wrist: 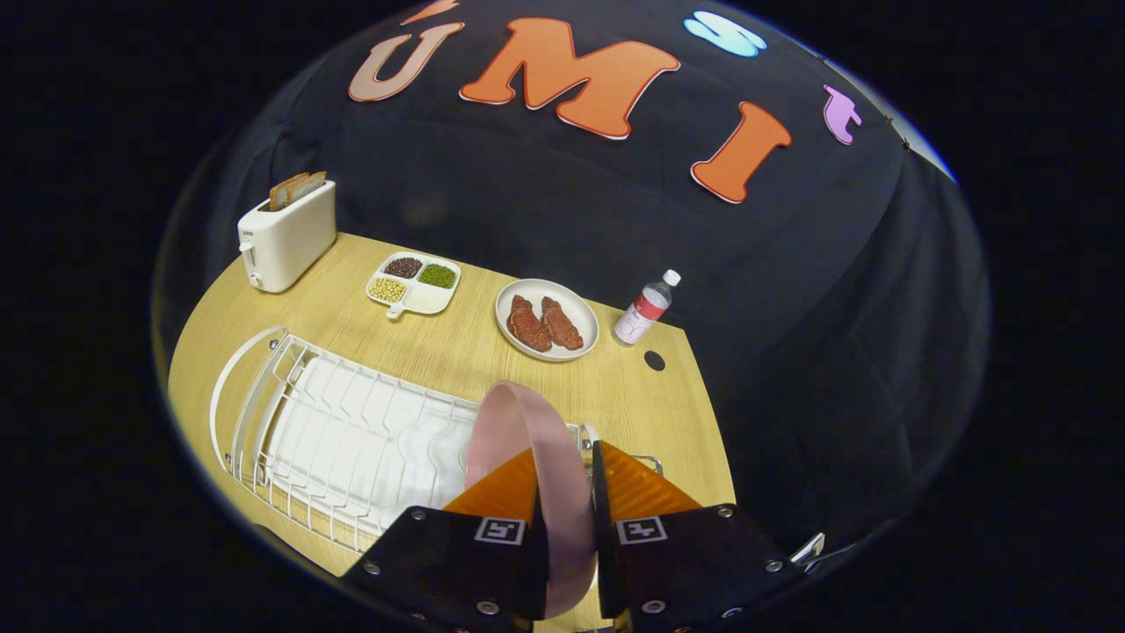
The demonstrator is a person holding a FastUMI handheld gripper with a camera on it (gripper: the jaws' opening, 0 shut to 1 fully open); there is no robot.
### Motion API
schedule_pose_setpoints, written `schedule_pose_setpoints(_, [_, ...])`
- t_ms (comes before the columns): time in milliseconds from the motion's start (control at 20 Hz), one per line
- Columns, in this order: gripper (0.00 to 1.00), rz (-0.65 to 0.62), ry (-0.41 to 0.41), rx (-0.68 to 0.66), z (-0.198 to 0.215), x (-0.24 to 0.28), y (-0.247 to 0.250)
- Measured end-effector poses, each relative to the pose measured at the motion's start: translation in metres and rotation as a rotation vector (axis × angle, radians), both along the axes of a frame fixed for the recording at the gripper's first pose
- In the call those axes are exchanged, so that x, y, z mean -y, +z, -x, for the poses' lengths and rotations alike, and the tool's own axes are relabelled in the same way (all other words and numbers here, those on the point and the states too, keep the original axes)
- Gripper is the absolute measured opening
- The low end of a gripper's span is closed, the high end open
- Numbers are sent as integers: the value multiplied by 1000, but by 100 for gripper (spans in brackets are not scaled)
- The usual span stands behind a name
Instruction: Take the plate from the dish rack, then take the spoon from the basket and place it into the plate.
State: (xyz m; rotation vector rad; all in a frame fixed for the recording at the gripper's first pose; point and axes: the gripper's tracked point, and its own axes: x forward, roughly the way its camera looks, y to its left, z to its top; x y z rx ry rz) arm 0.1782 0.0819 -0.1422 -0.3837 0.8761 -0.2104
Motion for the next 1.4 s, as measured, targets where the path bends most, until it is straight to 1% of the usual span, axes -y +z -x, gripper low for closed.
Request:
schedule_pose_setpoints(200, [23, -82, 15, 41, 18, 0, 21])
schedule_pose_setpoints(300, [24, -136, 41, 55, 34, -5, 29])
schedule_pose_setpoints(500, [23, -201, 97, 86, 72, -12, 37])
schedule_pose_setpoints(700, [24, -270, 149, 112, 112, -18, 34])
schedule_pose_setpoints(900, [23, -322, 175, 99, 145, -20, 18])
schedule_pose_setpoints(1200, [23, -430, 162, 32, 177, -22, -17])
schedule_pose_setpoints(1400, [24, -478, 132, 26, 188, -19, -33])
